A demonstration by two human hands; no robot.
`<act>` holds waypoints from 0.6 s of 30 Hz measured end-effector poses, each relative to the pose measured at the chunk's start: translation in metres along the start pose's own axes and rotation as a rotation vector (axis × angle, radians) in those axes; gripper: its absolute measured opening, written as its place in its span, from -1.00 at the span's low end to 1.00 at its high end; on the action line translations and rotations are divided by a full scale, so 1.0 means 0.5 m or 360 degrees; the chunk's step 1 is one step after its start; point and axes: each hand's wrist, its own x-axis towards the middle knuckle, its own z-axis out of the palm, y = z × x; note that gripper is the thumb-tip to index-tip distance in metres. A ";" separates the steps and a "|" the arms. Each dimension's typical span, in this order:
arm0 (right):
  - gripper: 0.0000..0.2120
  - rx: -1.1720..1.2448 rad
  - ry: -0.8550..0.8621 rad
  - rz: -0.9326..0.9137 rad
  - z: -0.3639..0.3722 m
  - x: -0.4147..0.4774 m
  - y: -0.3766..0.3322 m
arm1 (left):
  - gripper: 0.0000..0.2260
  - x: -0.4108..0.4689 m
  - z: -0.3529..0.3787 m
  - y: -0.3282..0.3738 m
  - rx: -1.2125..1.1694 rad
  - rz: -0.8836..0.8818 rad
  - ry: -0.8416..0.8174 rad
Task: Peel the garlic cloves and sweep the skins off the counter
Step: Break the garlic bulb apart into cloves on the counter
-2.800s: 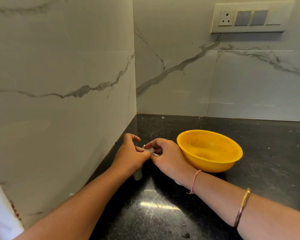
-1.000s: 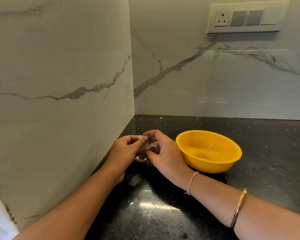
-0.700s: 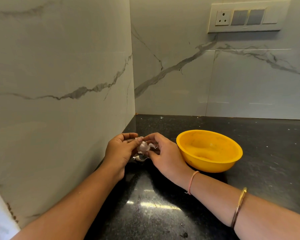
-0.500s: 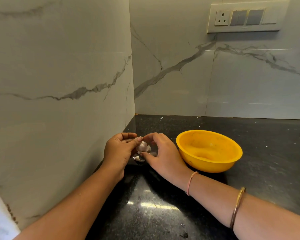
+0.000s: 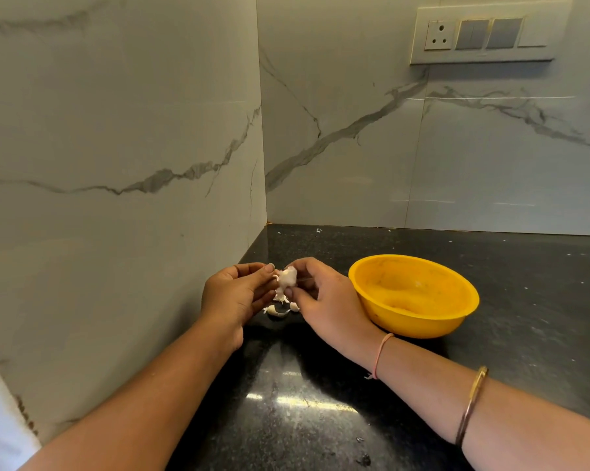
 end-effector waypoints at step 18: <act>-0.78 0.0435 0.0049 0.0243 -0.005 -0.006 -0.010 | -0.79 0.002 -0.003 -0.013 0.1042 0.0676 0.0086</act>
